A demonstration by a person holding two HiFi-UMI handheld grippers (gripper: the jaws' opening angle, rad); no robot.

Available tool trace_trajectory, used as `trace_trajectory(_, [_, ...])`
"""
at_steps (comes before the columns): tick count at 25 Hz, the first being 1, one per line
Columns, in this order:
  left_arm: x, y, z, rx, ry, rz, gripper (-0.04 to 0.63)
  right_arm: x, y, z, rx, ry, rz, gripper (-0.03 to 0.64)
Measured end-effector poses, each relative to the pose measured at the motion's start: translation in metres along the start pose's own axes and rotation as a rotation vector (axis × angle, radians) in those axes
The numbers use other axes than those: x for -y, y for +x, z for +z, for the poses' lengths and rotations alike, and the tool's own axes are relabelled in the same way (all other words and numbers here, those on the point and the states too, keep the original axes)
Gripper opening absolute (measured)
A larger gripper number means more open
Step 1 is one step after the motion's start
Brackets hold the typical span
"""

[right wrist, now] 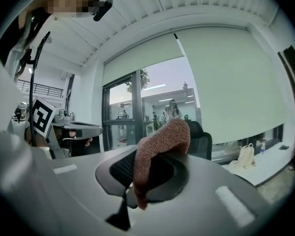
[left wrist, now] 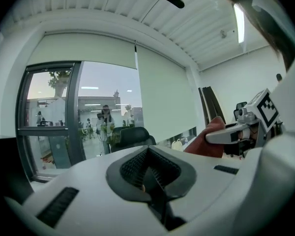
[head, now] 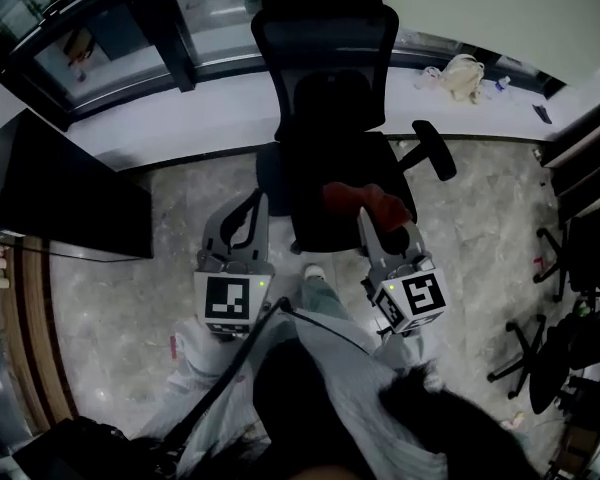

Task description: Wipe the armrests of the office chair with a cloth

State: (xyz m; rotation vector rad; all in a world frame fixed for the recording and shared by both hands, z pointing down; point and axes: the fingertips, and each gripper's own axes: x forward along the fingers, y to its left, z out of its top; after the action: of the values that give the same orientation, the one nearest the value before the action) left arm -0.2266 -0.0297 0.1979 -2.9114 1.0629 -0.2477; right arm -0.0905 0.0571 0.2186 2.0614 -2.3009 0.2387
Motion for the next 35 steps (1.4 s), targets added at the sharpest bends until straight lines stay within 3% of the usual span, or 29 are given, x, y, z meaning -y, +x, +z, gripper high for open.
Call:
trace_trajectory(6, [-0.038, 0.055, -0.002, -0.043, -0.057, 0.100, 0.003, 0.033, 0.087, 0.008, -0.064, -0.022, 0.156, 0.025])
trace_trajectory(17, [-0.098, 0.077, -0.074, -0.174, -0.136, 0.210, 0.003, 0.004, 0.171, -0.071, -0.245, 0.050, 0.318, 0.025])
trace_trajectory(22, [-0.102, 0.075, -0.132, -0.274, -0.187, 0.193, 0.003, -0.047, 0.197, -0.146, -0.352, 0.120, 0.524, 0.025])
trace_trajectory(25, [-0.092, 0.075, -0.173, -0.340, -0.188, 0.173, 0.003, -0.060, 0.205, -0.216, -0.510, 0.159, 0.610, 0.025])
trace_trajectory(29, [-0.091, 0.073, -0.205, -0.370, -0.216, 0.190, 0.004, -0.054, 0.203, -0.290, -0.710, 0.164, 0.591, 0.025])
trace_trajectory(32, [-0.087, 0.069, -0.219, -0.405, -0.225, 0.175, 0.003, -0.042, 0.205, -0.306, -0.724, 0.182, 0.567, 0.025])
trace_trajectory(35, [-0.088, 0.069, -0.225, -0.407, -0.244, 0.182, 0.003, -0.035, 0.223, -0.308, -0.725, 0.087, 0.554, 0.026])
